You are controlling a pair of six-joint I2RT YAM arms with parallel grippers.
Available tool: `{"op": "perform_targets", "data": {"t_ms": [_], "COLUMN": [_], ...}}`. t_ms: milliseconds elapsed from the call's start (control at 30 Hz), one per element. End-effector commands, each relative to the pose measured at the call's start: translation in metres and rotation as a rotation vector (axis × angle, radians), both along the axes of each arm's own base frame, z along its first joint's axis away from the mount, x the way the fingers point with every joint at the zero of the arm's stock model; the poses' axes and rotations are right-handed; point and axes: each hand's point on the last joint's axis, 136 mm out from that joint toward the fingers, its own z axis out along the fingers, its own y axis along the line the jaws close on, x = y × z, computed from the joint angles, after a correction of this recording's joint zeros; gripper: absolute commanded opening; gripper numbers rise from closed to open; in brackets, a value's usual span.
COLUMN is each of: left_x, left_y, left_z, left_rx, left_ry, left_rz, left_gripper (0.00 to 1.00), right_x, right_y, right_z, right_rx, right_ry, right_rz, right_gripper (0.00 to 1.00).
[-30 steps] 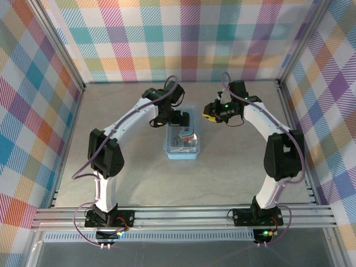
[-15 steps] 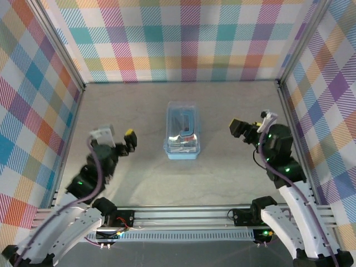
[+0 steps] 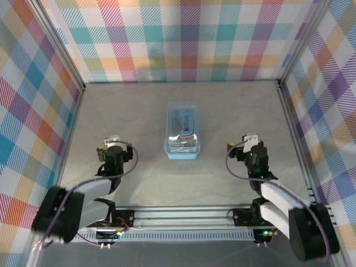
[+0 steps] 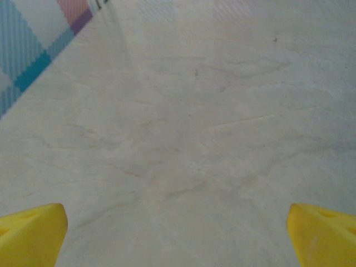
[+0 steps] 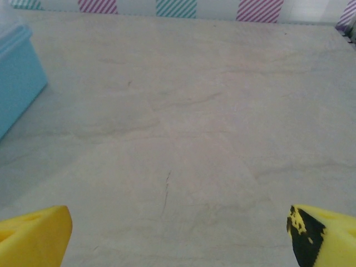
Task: Pack the tool kit
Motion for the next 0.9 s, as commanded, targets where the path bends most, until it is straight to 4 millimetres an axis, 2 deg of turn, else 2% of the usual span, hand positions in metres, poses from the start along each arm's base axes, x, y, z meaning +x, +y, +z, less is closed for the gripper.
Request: {"op": "perform_targets", "data": {"t_ms": [0, 100, 233, 300, 367, 433, 500, 567, 867], "left_x": [0.040, 0.057, 0.065, 0.065, 0.077, 0.078, 0.078, 0.078, 0.078], "left_y": [-0.009, -0.022, -0.010, -0.010, -0.011, -0.004, -0.003, -0.003, -0.004], "left_z": [0.047, 0.037, 0.015, 0.007, 0.005, 0.002, 0.002, 0.003, 0.002], "left_rx": [-0.073, -0.058, -0.062, -0.077, -0.085, -0.148, -0.146, -0.143, -0.143], "left_ry": [-0.210, -0.138, -0.186, -0.113, -0.082, -0.062, -0.067, -0.072, -0.067], "left_rz": [-0.039, -0.124, -0.068, -0.068, -0.083, -0.087, -0.084, -0.085, -0.087], "left_gripper": [1.00, 1.00, 1.00, 1.00, 1.00, 1.00, 1.00, 1.00, 1.00], "right_x": [0.022, 0.040, 0.055, 0.062, 0.070, 0.078, 0.085, 0.086, 0.085], "right_y": [-0.008, -0.004, -0.010, -0.011, -0.015, -0.011, -0.026, -0.033, -0.033], "right_z": [0.038, 0.035, 0.017, 0.005, 0.005, -0.003, -0.007, -0.008, -0.008], "right_rx": [0.044, 0.020, 0.021, 0.031, 0.029, 0.027, 0.063, 0.106, 0.102], "right_ry": [-0.211, -0.176, -0.151, -0.129, -0.124, -0.052, 0.008, 0.018, 0.012], "right_rz": [-0.051, -0.008, -0.021, -0.018, -0.037, -0.013, -0.074, -0.088, -0.084], "right_gripper": [0.99, 0.99, 0.99, 0.99, 0.99, 0.99, 0.99, 0.99, 0.99]}}
